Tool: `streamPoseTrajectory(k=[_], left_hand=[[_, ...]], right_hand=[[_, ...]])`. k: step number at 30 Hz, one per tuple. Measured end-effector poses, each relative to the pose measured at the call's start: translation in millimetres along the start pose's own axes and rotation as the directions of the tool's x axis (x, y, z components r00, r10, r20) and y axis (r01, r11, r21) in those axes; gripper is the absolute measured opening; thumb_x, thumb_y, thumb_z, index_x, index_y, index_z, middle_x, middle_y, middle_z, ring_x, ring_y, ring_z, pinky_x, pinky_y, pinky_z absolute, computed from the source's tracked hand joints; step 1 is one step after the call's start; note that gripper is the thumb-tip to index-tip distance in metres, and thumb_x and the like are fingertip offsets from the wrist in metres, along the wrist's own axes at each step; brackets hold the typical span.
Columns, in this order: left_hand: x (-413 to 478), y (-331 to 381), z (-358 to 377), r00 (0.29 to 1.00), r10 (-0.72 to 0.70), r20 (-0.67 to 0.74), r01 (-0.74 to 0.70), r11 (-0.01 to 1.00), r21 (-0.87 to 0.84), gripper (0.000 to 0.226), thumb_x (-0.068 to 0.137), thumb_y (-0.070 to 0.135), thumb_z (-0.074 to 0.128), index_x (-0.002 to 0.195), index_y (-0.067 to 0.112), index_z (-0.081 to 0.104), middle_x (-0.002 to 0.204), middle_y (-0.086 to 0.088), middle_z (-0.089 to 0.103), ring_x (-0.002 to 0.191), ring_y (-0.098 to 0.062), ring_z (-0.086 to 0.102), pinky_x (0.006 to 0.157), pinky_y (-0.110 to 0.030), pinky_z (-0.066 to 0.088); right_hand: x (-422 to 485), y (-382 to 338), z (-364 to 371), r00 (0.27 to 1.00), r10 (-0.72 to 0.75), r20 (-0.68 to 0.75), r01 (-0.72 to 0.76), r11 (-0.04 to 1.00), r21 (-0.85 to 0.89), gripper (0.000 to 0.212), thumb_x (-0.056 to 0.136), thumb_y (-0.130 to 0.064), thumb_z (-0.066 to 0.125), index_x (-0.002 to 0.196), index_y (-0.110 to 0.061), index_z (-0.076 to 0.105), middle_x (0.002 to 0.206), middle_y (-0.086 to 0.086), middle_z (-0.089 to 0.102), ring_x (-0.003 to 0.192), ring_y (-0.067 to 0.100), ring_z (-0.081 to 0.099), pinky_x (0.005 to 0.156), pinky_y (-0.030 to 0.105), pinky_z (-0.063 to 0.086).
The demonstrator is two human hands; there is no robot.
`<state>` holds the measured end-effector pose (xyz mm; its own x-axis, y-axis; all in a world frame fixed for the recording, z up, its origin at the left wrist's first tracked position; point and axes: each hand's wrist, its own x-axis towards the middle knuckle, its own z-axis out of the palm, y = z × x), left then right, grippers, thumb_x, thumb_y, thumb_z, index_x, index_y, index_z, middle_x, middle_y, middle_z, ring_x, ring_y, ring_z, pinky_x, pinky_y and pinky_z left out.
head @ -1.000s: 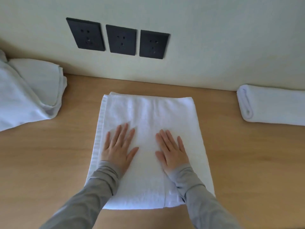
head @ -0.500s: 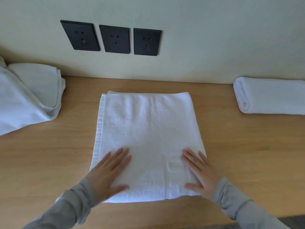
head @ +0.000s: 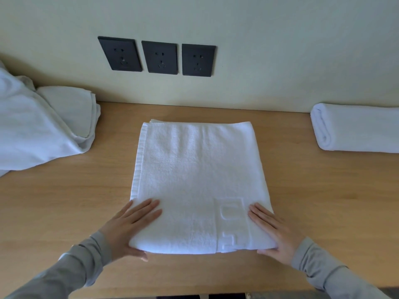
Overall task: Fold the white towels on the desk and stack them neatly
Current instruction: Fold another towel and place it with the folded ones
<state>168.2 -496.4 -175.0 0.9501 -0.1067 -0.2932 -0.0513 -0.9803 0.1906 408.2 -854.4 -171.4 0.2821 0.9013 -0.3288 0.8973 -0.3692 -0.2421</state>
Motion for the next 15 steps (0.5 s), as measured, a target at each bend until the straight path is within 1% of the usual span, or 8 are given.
streamPoseTrajectory(k=[3, 5, 7, 9, 11, 12, 13, 15], left_hand=[[-4.1, 8.3, 12.0, 0.995, -0.064, -0.078, 0.050, 0.985, -0.165, 0.116, 0.053, 0.080, 0.061, 0.144, 0.018, 0.026, 0.149, -0.010, 0.030, 0.140, -0.020, 0.014, 0.102, -0.056, 0.037], [-4.1, 12.4, 15.8, 0.988, -0.104, -0.116, 0.069, 0.960, -0.270, 0.120, 0.048, 0.071, 0.072, 0.145, 0.018, 0.025, 0.151, -0.012, 0.025, 0.139, -0.022, 0.014, 0.099, -0.056, 0.037], [-1.9, 12.9, 15.5, 0.985, -0.094, -0.145, 0.053, 0.963, -0.265, 0.118, 0.045, 0.064, 0.079, 0.141, 0.010, 0.037, 0.148, -0.016, 0.031, 0.137, -0.025, 0.018, 0.098, -0.055, 0.034], [0.3, 11.3, 12.1, 0.977, -0.066, -0.204, 0.011, 0.965, -0.262, 0.105, 0.048, 0.055, 0.083, 0.133, 0.004, 0.047, 0.146, -0.013, 0.035, 0.136, -0.023, 0.022, 0.104, -0.044, 0.033], [2.6, 8.7, 6.8, 0.950, -0.064, -0.306, -0.041, 0.945, -0.324, 0.087, 0.058, 0.047, 0.081, 0.128, 0.005, 0.050, 0.150, 0.007, 0.032, 0.139, -0.010, 0.020, 0.110, -0.029, 0.028], [3.8, 6.1, 3.0, 0.938, -0.101, -0.332, -0.030, 0.930, -0.368, 0.082, 0.057, 0.041, 0.083, 0.125, 0.006, 0.052, 0.145, 0.012, 0.039, 0.135, -0.003, 0.025, 0.109, -0.022, 0.026], [4.8, 2.6, -2.3, 0.929, -0.165, -0.331, 0.011, 0.907, -0.421, 0.080, 0.052, 0.039, 0.086, 0.120, 0.008, 0.059, 0.133, 0.009, 0.054, 0.126, 0.001, 0.037, 0.104, -0.018, 0.033], [6.9, -4.3, -20.8, 0.901, -0.358, -0.244, 0.176, 0.817, -0.549, 0.064, 0.042, 0.052, 0.081, 0.099, 0.023, 0.073, 0.097, 0.013, 0.072, 0.093, 0.006, 0.058, 0.079, -0.009, 0.046]], right_hand=[[-1.8, -0.2, 10.3, 1.000, 0.016, 0.024, -0.020, 0.980, 0.197, 0.097, 0.079, -0.048, 0.066, 0.146, -0.015, 0.004, 0.156, -0.005, -0.001, 0.142, 0.001, -0.012, 0.117, 0.024, -0.002], [-1.6, 0.2, 15.4, 1.000, 0.029, -0.003, -0.028, 0.977, 0.213, 0.093, 0.081, -0.047, 0.065, 0.146, -0.016, 0.006, 0.156, -0.005, 0.000, 0.143, 0.001, -0.010, 0.117, 0.022, -0.004], [-1.6, 0.6, 15.6, 0.999, 0.034, -0.028, -0.026, 0.968, 0.251, 0.088, 0.083, -0.044, 0.064, 0.146, -0.015, 0.011, 0.156, -0.004, 0.005, 0.143, 0.002, -0.006, 0.117, 0.021, -0.001], [-0.2, 1.8, 11.0, 0.999, 0.038, -0.035, -0.025, 0.947, 0.320, 0.081, 0.085, -0.043, 0.063, 0.145, -0.017, 0.015, 0.155, -0.005, 0.010, 0.144, 0.001, -0.001, 0.117, 0.019, 0.002], [1.7, 6.0, 2.0, 0.998, 0.057, -0.014, -0.048, 0.927, 0.373, 0.075, 0.084, -0.045, 0.062, 0.143, -0.024, 0.019, 0.152, -0.010, 0.014, 0.143, 0.000, 0.007, 0.116, 0.016, 0.007], [2.0, 8.4, -3.5, 0.997, 0.074, 0.004, -0.070, 0.918, 0.391, 0.074, 0.083, -0.047, 0.062, 0.142, -0.028, 0.021, 0.150, -0.014, 0.017, 0.141, -0.001, 0.013, 0.114, 0.013, 0.011], [2.7, 11.3, -10.3, 0.994, 0.104, 0.022, -0.104, 0.911, 0.398, 0.074, 0.082, -0.049, 0.063, 0.141, -0.031, 0.024, 0.148, -0.017, 0.021, 0.137, -0.002, 0.021, 0.110, 0.008, 0.015], [6.4, 17.5, -28.3, 0.979, 0.202, 0.027, -0.195, 0.891, 0.410, 0.065, 0.077, -0.049, 0.066, 0.134, -0.034, 0.037, 0.137, -0.020, 0.040, 0.121, -0.001, 0.045, 0.096, 0.001, 0.030]])
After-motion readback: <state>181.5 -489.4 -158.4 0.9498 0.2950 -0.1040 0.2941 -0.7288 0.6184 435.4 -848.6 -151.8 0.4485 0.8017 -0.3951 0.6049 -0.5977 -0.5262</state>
